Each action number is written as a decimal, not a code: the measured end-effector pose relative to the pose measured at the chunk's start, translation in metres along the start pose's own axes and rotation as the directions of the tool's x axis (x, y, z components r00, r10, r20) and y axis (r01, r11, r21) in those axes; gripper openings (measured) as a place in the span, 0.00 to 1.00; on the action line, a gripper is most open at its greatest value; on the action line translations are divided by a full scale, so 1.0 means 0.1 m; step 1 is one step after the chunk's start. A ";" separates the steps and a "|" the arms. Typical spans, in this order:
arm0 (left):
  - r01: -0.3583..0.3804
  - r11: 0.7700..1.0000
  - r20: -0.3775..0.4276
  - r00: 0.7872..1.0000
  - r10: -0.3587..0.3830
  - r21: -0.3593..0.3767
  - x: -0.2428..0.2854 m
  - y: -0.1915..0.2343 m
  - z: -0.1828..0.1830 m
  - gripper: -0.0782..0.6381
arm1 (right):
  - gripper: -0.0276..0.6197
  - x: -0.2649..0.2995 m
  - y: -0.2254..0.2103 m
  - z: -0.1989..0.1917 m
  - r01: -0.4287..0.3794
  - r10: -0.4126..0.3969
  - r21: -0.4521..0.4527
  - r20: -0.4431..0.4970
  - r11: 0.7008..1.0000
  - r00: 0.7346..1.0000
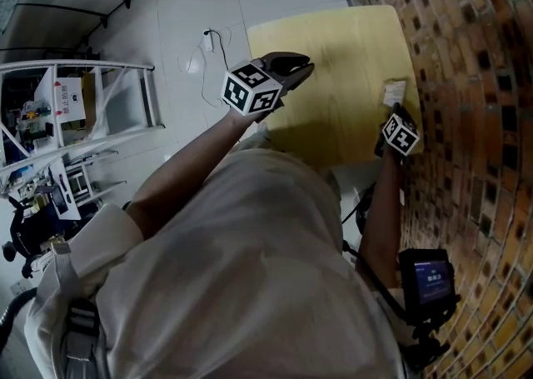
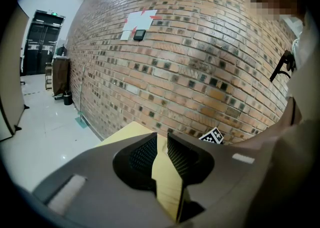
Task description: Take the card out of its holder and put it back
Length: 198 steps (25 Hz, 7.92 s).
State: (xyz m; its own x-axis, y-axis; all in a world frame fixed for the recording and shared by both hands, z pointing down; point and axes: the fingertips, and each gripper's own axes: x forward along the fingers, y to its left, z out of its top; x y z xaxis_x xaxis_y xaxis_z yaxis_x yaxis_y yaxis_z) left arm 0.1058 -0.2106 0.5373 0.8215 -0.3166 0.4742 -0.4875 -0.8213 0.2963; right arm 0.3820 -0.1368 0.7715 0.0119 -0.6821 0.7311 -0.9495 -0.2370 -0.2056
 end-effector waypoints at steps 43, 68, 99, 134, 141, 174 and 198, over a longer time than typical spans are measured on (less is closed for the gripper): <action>0.388 0.920 -0.012 0.922 -0.388 0.048 -0.34 0.24 0.05 0.23 | 0.25 -2.38 1.54 1.07 0.127 -0.110 -0.011 0.430 0.992 0.896; 0.573 0.809 -0.108 0.819 -0.563 0.132 -0.98 0.41 -0.37 0.19 | 0.24 -3.46 2.38 -0.24 0.319 -0.418 0.276 0.476 0.907 0.774; 0.706 0.646 -0.178 0.703 -0.689 0.288 -2.61 -2.17 -1.38 0.21 | 0.22 -5.77 3.11 -2.08 0.354 -0.477 0.320 0.580 0.879 0.661; 0.700 0.643 -0.241 0.712 -0.659 0.311 -3.08 -1.79 -1.76 0.21 | 0.21 -5.41 3.71 -2.84 0.341 -0.496 0.377 0.473 0.861 0.729; 0.680 0.670 -0.235 0.732 -0.639 0.296 -3.01 -1.03 -1.52 0.21 | 0.21 -5.13 3.87 -2.78 0.362 -0.545 0.435 0.437 0.824 0.715; 0.653 0.719 -0.316 0.752 -0.579 0.238 -2.91 -0.05 -2.04 0.20 | 0.19 -4.14 4.37 -2.66 0.349 -0.492 0.378 0.403 0.858 0.772; 0.573 0.710 -0.416 0.810 -0.414 0.409 -2.72 0.24 -2.94 0.16 | 0.19 -3.53 4.30 -3.42 0.480 -0.573 0.330 0.309 0.813 0.759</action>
State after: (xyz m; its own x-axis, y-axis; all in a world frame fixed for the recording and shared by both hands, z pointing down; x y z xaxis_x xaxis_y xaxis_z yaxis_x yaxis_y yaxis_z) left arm -0.2161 -0.0043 0.6592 0.7442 0.2805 0.6061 0.2453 -0.9589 0.1426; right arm -0.1381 0.2389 0.6476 0.6501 -0.5959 0.4715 -0.6631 -0.7479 -0.0309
